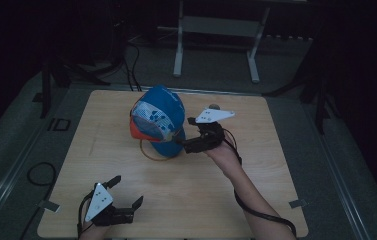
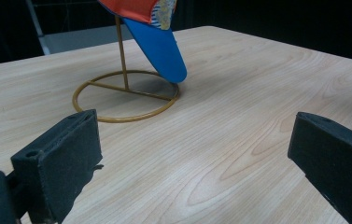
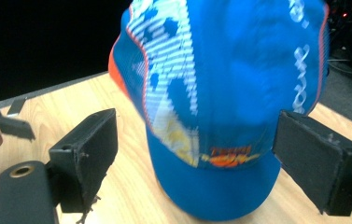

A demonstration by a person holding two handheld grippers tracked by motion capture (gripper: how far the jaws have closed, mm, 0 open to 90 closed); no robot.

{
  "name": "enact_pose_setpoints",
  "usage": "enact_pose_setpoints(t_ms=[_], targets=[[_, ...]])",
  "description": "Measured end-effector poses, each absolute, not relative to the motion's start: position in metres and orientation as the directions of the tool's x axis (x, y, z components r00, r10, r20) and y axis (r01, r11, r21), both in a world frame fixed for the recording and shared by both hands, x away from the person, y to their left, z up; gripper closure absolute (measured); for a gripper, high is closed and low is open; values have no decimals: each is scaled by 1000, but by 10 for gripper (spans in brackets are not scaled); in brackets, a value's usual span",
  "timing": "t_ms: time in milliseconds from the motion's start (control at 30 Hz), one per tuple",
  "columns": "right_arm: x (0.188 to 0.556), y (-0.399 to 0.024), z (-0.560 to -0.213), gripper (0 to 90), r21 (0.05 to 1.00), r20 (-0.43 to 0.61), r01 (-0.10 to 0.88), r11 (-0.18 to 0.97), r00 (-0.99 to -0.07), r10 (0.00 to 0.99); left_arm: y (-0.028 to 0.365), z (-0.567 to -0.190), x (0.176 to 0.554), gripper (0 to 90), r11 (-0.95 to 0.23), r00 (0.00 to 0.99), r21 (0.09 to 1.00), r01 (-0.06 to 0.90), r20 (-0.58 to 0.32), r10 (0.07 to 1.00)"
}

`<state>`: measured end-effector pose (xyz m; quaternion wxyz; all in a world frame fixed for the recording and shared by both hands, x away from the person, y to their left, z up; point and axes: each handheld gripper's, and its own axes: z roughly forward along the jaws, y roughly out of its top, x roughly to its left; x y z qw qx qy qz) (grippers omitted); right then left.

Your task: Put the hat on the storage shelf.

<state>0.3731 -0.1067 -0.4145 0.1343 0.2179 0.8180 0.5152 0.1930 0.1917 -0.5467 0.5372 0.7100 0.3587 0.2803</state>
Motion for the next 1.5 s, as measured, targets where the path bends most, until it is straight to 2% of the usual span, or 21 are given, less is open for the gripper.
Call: enact_pose_setpoints(t_ms=[700,1500], targets=[[341,-126,-477,140,893,32,233,385,-887,461,192,-552,195,30,-181,595,957,225,12,804],[325,-159,-543,140,840,37,259,477,-904,425,190,-557,199,30,-214,620,942,260,7,785]])
